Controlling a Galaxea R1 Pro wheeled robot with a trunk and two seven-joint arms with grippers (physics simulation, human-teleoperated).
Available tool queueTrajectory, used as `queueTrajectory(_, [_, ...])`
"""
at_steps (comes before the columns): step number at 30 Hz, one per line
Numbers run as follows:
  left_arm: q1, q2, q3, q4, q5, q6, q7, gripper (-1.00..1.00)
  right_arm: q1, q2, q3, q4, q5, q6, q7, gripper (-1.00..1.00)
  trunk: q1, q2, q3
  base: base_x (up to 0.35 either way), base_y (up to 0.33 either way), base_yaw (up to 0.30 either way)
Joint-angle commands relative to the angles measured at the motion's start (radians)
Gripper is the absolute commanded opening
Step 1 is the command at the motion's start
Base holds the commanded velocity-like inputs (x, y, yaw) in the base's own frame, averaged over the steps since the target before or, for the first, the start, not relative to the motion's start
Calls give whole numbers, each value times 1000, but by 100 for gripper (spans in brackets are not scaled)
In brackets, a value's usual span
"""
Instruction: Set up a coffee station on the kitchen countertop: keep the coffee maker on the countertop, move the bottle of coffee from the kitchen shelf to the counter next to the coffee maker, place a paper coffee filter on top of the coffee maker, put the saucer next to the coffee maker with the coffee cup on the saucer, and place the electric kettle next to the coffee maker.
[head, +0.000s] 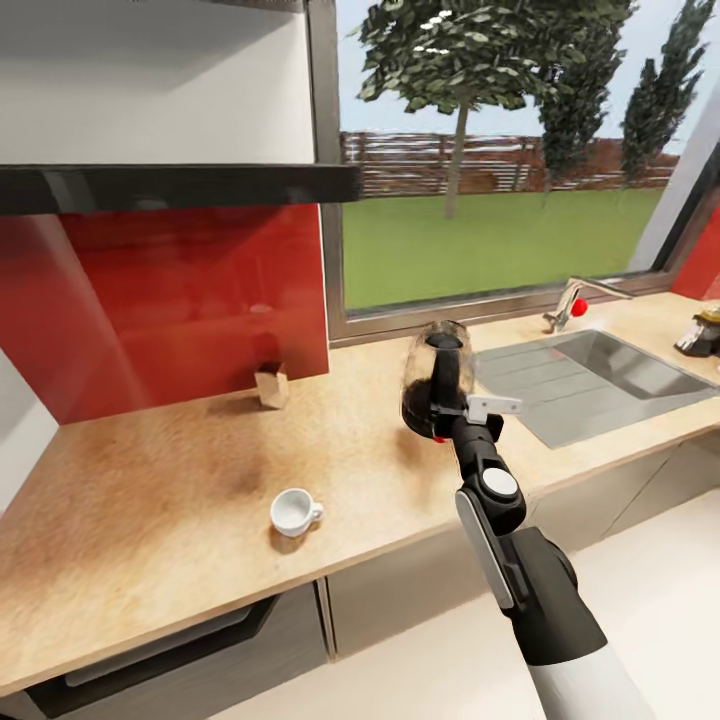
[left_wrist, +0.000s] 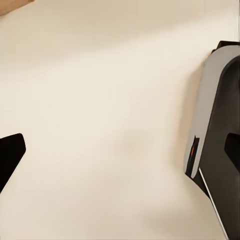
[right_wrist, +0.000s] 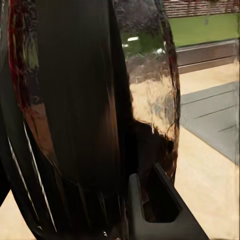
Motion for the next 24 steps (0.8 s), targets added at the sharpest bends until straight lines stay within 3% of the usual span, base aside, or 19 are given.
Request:
queueTrajectory(1, [-1,0,7,2,-10,-4,3,100,-1,0,2,-1,-6,3,-9,-100,-3,5,2,0,0,-253])
queueTrajectory(7, [-1,0,9,2,-9,-3,3,100,-1,0,2,-1,-6,3,-9,-100,-26,47,25,0,0,-253])
queueTrajectory(24, [-1,-2,9,4,-9,-3,3,100,-1,0,2,-1,-5,3,-9,-100,-26,48,33,0,0,-260])
